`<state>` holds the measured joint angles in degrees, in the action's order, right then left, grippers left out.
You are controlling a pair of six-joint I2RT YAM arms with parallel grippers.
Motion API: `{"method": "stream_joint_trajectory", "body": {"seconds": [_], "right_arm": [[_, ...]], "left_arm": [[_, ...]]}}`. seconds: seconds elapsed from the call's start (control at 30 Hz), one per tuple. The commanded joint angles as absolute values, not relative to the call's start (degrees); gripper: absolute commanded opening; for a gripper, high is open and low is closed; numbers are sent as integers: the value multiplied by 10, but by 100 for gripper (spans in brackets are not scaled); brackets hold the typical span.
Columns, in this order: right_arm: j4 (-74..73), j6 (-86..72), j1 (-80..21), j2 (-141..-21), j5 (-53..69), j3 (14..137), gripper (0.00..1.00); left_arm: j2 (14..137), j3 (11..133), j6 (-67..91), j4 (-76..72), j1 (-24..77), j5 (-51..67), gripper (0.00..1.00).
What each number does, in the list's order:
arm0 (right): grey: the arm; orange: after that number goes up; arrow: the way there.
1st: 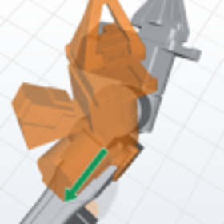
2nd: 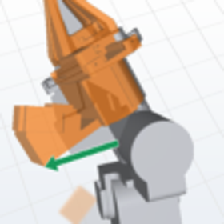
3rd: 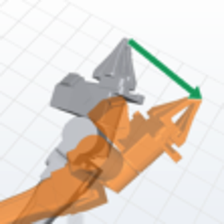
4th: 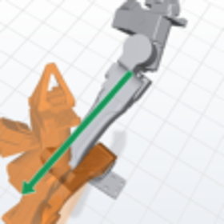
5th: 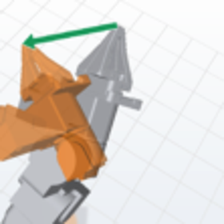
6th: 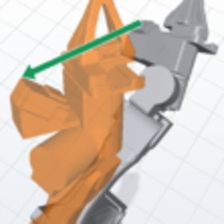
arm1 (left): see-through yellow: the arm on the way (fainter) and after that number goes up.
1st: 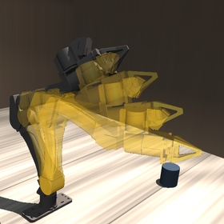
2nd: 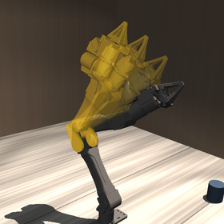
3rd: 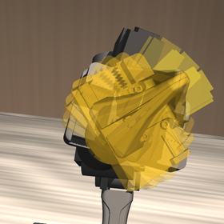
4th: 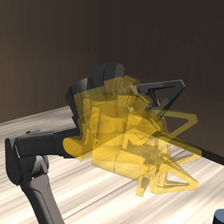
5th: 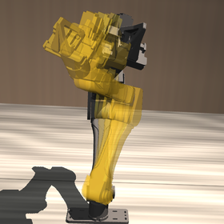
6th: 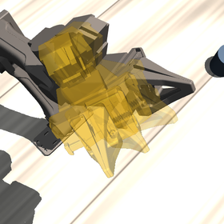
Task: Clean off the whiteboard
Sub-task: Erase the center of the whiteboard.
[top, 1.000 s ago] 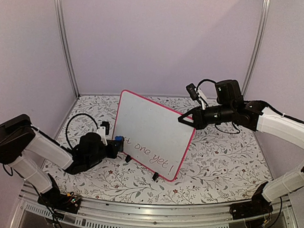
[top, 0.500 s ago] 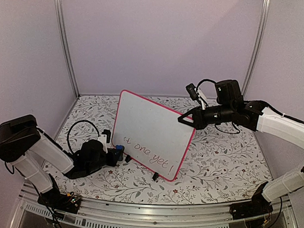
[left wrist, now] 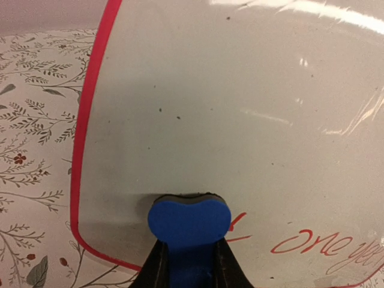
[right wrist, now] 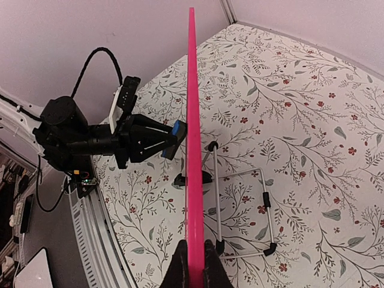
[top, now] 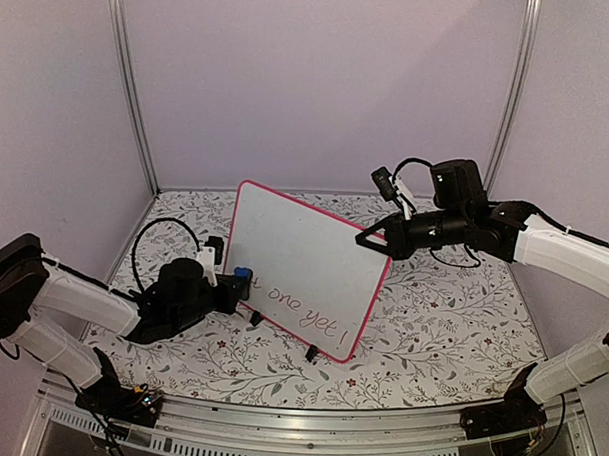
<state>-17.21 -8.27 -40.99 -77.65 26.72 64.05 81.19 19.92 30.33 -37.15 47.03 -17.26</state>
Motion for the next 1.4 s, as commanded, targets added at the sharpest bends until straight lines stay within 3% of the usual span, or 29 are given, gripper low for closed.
{"method": "stream_joint_trajectory", "body": {"seconds": [0.0,0.93,1.37], "right_arm": [[-214,-49,-424,-789,296,631,0],[-213,-49,-424,-792,297,630,0],[-214,-49,-423,-791,298,631,0]], "left_arm": [[800,228,275,-349,455,-174,6],[906,144,346,-441,497,-164,5],[826,208,296,-375,499,-182,6]]}}
